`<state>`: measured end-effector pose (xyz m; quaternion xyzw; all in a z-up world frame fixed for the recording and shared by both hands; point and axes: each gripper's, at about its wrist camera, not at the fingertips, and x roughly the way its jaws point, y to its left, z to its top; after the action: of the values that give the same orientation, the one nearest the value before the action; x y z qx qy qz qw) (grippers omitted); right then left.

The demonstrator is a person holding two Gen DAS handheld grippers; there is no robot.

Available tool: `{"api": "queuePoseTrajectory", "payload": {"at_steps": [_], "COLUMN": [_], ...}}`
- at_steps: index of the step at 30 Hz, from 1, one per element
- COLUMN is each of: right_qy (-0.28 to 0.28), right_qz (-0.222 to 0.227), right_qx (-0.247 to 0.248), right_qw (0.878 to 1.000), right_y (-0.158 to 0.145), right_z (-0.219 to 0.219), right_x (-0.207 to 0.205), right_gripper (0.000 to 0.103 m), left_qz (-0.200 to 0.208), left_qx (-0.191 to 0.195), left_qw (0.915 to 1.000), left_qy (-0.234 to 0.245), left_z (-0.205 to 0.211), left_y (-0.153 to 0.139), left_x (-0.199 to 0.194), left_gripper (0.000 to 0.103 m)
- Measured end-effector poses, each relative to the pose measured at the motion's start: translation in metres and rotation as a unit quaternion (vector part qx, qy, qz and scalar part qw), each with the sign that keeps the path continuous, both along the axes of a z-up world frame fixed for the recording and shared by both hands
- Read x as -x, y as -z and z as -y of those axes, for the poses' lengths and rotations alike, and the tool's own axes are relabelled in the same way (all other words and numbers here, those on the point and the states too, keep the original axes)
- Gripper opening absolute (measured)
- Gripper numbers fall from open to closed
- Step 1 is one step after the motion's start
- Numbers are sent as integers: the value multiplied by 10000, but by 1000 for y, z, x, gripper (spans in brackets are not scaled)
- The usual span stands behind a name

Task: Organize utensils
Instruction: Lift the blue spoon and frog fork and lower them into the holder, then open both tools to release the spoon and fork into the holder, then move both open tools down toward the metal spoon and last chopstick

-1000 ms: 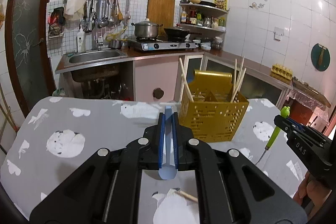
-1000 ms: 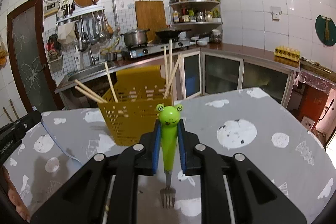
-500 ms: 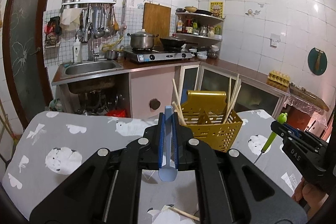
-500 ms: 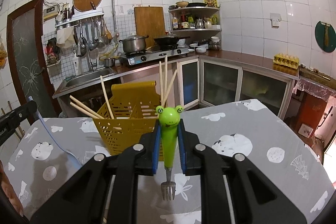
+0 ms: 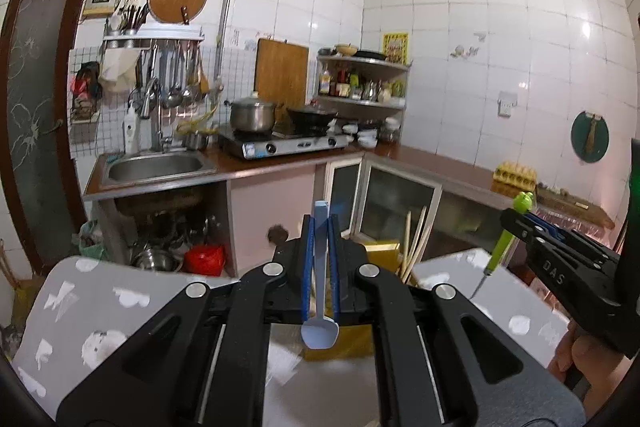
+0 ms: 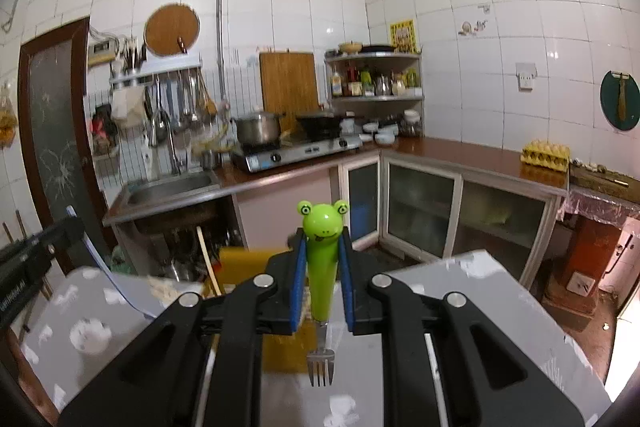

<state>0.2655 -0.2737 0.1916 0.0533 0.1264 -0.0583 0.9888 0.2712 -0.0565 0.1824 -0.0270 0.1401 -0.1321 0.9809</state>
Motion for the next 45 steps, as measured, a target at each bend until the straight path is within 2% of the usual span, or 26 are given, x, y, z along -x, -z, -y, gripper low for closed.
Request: {"api": "queuePoseTrajectory", "payload": {"at_steps": [6,12,16,21,27,30,31,32,33,34,38,40,42,45], "right_qy": [-56,-170,-226,-243,-271,-332,-301,-283,-243,-209,-130,-92,-106,-137], "right_qz": [211,194,-1,-406,-919,-1148,-1215,-1215,-1197,-1178,-1144,-1155,-1179,-1292], "right_qx": [34,-57,-27,29,-72,-90,-64,-63,-86,-108,-21,-48,-78,-13], "right_qw": [9998,9997,9997,9989,9954,9928,9921,9922,9925,9928,9933,9933,9929,9915], "right_y": [-30,-27,-5,26,67,83,87,88,88,87,75,74,75,84], "right_z": [-4,-7,-9,-4,1,2,4,5,7,9,12,14,14,10], "right_x": [-26,-60,-79,-100,-117,-120,-118,-116,-111,-107,-77,-60,-43,-21], "right_gripper": [16,16,16,16,16,17,18,28,38,60,62,65,69,71], "left_qz": [230,301,119,-361,-758,-927,-974,-991,-975,-893,-730,-699,-608,-631], "left_qx": [58,-84,-152,-160,-372,-269,-221,-193,-162,-112,23,49,79,62], "left_qw": [9997,9994,9996,9989,9963,9953,9950,9949,9951,9959,9973,9974,9975,9970], "left_qy": [83,172,216,246,188,95,94,78,36,-18,-113,-188,-344,-435], "left_z": [16,32,39,42,48,40,36,34,29,23,3,-7,-22,-41], "left_y": [-29,-30,-9,36,72,79,78,76,72,65,42,36,32,36], "left_x": [-21,-50,-75,-106,-123,-122,-119,-115,-110,-103,-75,-60,-39,-13], "left_gripper": [6,6,6,6,6,7,13,20,40,56,73,88,97,98]}}
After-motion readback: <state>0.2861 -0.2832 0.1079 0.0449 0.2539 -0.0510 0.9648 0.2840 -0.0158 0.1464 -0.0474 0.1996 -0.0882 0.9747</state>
